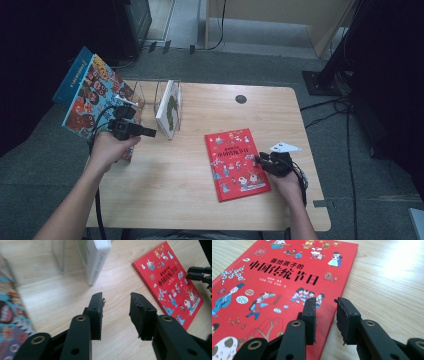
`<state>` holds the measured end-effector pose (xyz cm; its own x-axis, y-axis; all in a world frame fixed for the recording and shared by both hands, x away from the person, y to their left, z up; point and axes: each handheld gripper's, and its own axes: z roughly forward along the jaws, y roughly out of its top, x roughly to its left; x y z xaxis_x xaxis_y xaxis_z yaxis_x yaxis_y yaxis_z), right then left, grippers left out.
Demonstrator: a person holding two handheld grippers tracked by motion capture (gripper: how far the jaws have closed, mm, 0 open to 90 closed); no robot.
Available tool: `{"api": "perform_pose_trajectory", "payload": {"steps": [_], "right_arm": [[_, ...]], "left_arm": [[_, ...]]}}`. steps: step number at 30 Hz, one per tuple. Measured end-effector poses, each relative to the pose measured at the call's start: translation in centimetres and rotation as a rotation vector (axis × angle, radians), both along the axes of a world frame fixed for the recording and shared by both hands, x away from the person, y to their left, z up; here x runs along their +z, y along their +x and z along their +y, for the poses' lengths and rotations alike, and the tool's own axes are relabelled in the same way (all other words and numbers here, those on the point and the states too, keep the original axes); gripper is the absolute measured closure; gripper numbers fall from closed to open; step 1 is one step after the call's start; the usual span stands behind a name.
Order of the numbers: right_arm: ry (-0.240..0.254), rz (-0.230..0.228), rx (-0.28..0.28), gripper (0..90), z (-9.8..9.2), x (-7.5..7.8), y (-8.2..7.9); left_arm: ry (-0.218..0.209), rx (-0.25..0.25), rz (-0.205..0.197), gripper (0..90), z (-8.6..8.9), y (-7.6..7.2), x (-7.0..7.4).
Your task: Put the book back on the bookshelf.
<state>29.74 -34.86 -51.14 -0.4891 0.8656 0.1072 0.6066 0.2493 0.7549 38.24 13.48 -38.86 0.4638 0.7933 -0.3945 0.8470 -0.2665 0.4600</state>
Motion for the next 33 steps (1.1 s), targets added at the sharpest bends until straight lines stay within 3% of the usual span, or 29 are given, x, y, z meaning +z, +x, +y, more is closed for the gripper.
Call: {"api": "perform_pose_trajectory", "payload": {"steps": [7,10,15,19,23,28,33], "right_arm": [[-0.022,-0.015,-0.051,75.3,-0.8,0.0,-1.0],[-0.060,0.014,-0.062,76.8,-1.0,-0.4,-1.1],[-0.053,0.026,-0.070,81.0,-0.6,-0.5,-1.1],[-0.020,0.028,-0.043,80.2,0.1,-0.7,-0.9],[-0.053,0.021,-0.003,78.8,1.6,-0.6,-0.9],[-0.055,0.017,0.011,79.0,2.9,-0.6,-0.7],[-0.052,0.012,0.020,78.9,3.6,-0.6,-0.5]], "left_arm": [[-0.013,-0.044,0.018,67.4,-1.5,-0.4,-2.5],[-0.009,-0.058,0.018,67.9,-2.0,-0.7,-3.3],[-0.017,-0.067,0.015,70.0,-2.7,-1.4,-4.3],[-0.021,-0.082,0.026,72.3,-3.3,-1.9,-5.2],[-0.016,-0.094,0.019,74.4,-4.0,-2.3,-6.0],[-0.014,-0.108,0.020,75.2,-4.6,-2.7,-7.0],[-0.039,-0.120,0.028,75.2,-5.4,-3.2,-8.3]]}}
